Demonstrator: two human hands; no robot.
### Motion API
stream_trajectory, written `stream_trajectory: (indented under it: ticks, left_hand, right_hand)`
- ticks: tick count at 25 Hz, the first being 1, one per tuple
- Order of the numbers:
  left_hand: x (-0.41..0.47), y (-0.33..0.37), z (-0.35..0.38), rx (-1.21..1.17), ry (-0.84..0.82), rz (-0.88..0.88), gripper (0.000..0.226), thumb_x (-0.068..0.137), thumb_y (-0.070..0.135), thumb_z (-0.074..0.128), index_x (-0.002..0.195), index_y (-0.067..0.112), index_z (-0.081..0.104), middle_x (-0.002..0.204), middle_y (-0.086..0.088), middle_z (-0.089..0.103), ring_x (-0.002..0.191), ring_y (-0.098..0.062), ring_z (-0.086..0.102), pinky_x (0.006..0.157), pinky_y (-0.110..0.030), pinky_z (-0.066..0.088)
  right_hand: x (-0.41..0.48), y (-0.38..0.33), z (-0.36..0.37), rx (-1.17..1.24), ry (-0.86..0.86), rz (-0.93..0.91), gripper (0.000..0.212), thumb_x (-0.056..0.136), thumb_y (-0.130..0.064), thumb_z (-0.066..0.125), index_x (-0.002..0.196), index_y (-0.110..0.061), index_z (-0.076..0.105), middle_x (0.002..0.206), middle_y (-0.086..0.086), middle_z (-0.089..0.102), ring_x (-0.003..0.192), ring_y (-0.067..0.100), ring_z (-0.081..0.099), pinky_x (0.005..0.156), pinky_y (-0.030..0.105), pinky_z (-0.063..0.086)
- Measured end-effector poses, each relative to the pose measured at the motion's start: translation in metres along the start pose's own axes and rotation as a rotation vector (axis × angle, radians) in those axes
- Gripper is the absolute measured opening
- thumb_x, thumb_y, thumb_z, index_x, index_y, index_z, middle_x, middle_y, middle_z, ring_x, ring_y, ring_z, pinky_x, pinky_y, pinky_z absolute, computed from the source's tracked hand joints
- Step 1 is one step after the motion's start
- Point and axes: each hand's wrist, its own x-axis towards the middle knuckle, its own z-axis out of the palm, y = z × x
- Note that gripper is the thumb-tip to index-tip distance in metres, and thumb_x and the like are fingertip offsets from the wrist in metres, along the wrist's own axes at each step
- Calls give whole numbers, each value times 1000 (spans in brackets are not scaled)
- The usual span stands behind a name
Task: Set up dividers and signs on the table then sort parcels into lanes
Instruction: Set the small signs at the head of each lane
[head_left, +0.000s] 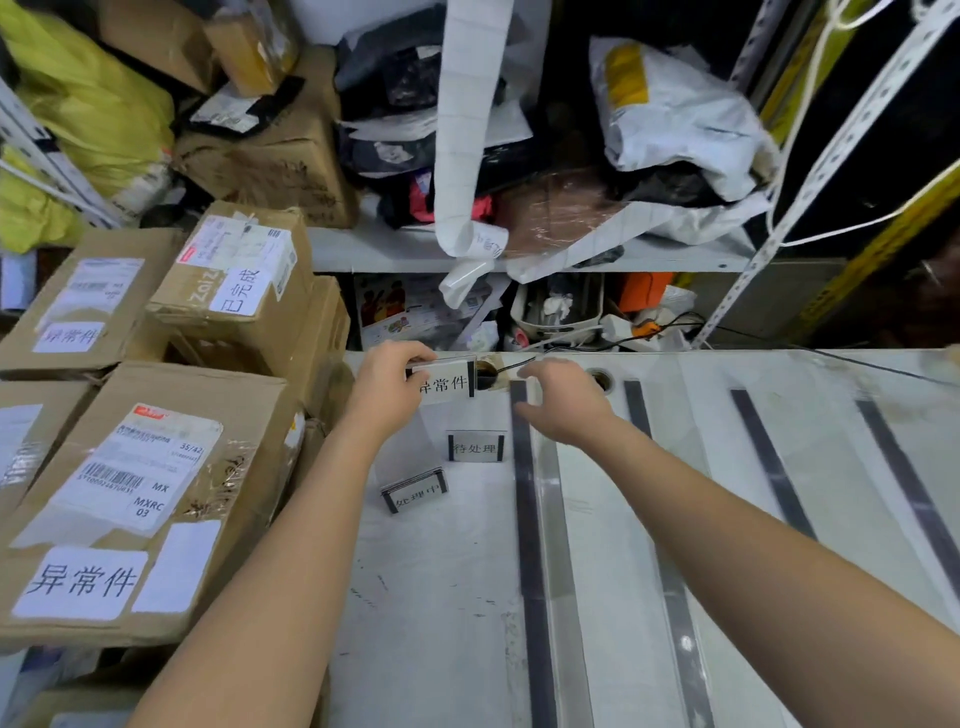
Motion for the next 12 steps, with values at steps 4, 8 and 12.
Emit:
stream_trajectory:
  ticks: [4,8,12]
  left_hand:
    - [9,28,-3,22,2,52,26,94,7,68,115,21,73,113,-2,68,113,-24,59,102,-47,48]
    - [2,80,3,37,4,131,26,95,10,66,118,20,72,113,-1,65,113,-26,58,101,-46,48]
    - [-20,136,25,36,-13,199,24,96,9,66,117,17,72,117,-3,67,111,-22,59,99,-41,50]
  right_hand:
    - [-16,21,-34,-19,51,52,50,92,-37,68,137,-18,60,136,5,64,128,26,56,104,43,48]
    - [-52,58,-66,-12,130,119,49,92,-38,68,137,-19,61,134,5,65,124,27,58,99,42,50]
    - [-99,104,-95,-13,157,167,53,92,-38,67,141,-21,58,142,4,60,133,28,53,105,44,47]
